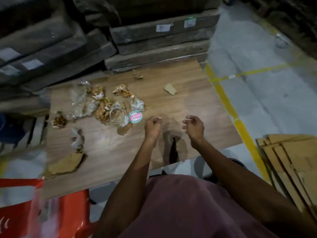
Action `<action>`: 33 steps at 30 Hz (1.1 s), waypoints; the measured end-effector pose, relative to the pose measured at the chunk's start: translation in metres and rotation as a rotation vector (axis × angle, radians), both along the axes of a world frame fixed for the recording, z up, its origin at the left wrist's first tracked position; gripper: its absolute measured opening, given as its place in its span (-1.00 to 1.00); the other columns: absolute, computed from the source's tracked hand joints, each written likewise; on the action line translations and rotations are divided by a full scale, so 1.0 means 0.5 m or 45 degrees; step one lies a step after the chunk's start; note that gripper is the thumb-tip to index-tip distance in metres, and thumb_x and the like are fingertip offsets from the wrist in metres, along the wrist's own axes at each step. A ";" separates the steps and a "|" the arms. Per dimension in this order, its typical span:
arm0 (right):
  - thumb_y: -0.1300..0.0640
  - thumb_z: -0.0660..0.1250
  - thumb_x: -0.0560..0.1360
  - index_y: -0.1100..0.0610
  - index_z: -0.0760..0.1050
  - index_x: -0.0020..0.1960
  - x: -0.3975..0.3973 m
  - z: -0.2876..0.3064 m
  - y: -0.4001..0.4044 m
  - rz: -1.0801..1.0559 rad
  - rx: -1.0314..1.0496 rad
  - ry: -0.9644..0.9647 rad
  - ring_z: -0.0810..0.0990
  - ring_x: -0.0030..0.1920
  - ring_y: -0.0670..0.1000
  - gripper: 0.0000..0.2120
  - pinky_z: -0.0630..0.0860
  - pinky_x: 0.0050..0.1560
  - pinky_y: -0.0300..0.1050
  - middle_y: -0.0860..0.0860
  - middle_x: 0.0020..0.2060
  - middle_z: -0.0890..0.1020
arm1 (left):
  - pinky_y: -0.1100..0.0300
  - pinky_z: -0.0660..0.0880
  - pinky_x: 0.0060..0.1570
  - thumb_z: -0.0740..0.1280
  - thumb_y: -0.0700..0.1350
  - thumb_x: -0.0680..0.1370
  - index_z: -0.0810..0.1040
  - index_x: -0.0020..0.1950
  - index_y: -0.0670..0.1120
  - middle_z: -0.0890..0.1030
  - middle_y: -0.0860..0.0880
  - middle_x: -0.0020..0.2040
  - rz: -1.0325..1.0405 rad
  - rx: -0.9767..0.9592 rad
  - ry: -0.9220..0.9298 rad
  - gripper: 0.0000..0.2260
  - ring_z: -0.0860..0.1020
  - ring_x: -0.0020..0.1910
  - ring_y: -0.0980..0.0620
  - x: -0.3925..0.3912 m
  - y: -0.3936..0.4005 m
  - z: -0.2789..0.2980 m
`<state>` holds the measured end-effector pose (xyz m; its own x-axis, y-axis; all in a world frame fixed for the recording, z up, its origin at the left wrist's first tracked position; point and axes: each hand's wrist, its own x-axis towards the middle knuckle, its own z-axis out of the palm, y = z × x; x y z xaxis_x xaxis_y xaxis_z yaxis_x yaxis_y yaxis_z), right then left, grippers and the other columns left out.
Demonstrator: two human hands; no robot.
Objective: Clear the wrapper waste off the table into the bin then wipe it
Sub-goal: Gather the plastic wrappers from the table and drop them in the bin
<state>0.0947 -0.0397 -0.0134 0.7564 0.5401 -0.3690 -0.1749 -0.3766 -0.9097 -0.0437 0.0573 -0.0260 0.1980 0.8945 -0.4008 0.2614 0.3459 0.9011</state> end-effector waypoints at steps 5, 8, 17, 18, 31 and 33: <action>0.25 0.26 0.59 0.04 0.56 0.06 0.022 0.000 0.103 0.128 -0.103 -0.059 0.67 -0.09 0.11 -0.84 0.57 -0.27 -0.21 0.14 0.06 0.68 | 0.06 0.53 0.10 0.35 -0.22 0.58 0.61 0.06 -0.12 0.66 -0.14 -0.01 0.038 0.047 0.023 -0.91 0.61 -0.03 -0.09 0.018 0.090 0.008; 0.25 0.30 0.58 0.11 0.62 0.15 0.059 -0.003 0.160 0.199 -0.215 -0.162 0.65 0.04 0.08 -0.80 0.56 0.10 -0.11 0.08 0.07 0.68 | 0.11 0.50 0.09 0.34 -0.21 0.62 0.59 0.20 -0.21 0.67 -0.20 0.10 -0.025 0.091 0.133 -0.82 0.61 0.05 -0.13 0.047 0.144 -0.006; 0.18 0.36 0.53 0.14 0.46 0.41 0.191 -0.070 0.374 0.683 -0.559 -0.474 0.53 0.27 0.32 -0.55 0.51 0.30 0.12 0.24 0.31 0.48 | 0.05 0.53 0.22 0.30 -0.25 0.57 0.55 0.30 -0.10 0.63 -0.12 0.21 -0.148 0.329 0.378 -0.70 0.59 0.20 -0.13 0.171 0.297 -0.047; 0.18 0.35 0.54 0.14 0.42 0.45 0.197 -0.070 0.394 0.723 -0.574 -0.530 0.47 0.32 0.33 -0.52 0.46 0.34 0.11 0.24 0.35 0.45 | 0.03 0.51 0.26 0.31 -0.24 0.56 0.54 0.31 -0.09 0.61 -0.12 0.26 -0.158 0.388 0.432 -0.68 0.56 0.25 -0.13 0.177 0.319 -0.049; -0.26 0.14 0.63 -0.14 -0.36 0.64 0.200 -0.142 0.451 1.324 -1.055 -0.631 -0.27 0.62 0.24 -0.17 -0.11 0.52 0.40 0.00 0.60 -0.45 | -0.22 0.11 0.52 0.43 0.09 0.50 0.14 0.62 -0.03 0.04 -0.10 0.66 -0.663 0.465 1.308 -0.23 -0.01 0.63 -0.21 0.168 0.601 -0.064; -0.25 0.15 0.62 -0.14 -0.36 0.64 0.199 -0.142 0.454 1.318 -1.050 -0.606 -0.28 0.62 0.24 -0.16 -0.13 0.52 0.40 0.00 0.59 -0.46 | -0.18 0.19 0.48 0.39 0.11 0.52 0.25 0.57 -0.06 0.11 -0.10 0.63 -0.723 0.513 1.366 -0.32 0.08 0.60 -0.19 0.173 0.600 -0.075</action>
<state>0.1943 0.1873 -0.0843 0.2949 0.6783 -0.6730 0.7643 -0.5902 -0.2599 0.0426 0.3573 -0.0635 0.3376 0.8860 -0.3177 0.9400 -0.3000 0.1621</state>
